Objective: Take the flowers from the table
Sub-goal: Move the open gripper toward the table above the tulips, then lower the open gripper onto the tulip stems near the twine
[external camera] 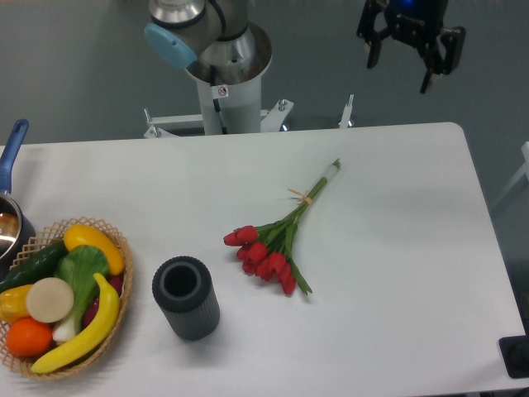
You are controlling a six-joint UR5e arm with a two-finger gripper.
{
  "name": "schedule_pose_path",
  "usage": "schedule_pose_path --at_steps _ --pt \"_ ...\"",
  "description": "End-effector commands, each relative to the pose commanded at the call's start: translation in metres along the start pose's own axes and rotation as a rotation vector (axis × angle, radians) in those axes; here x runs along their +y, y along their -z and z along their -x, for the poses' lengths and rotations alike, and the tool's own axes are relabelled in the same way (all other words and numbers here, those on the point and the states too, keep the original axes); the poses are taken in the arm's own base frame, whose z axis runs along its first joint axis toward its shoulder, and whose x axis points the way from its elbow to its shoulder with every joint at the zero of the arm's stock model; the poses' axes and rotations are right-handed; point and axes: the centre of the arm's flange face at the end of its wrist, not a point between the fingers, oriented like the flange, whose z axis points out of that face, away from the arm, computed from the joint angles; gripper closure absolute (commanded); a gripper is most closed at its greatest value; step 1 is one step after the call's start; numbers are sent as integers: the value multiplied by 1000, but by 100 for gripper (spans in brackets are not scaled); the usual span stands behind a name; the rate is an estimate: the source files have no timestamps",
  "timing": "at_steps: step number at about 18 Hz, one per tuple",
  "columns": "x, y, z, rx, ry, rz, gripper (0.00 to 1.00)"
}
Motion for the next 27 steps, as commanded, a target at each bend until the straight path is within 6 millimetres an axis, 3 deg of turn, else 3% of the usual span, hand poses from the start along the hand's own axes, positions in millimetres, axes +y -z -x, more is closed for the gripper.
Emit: schedule_pose_path --at_steps 8,15,20,24,27 --pt "-4 -3 -5 2 46 -81 0" --pt "-16 -15 -9 -7 345 -197 0" --pt "-23 -43 -19 23 494 -282 0" --pt "-45 -69 -33 50 487 -282 0" --pt "-44 -79 -37 12 470 -266 0"
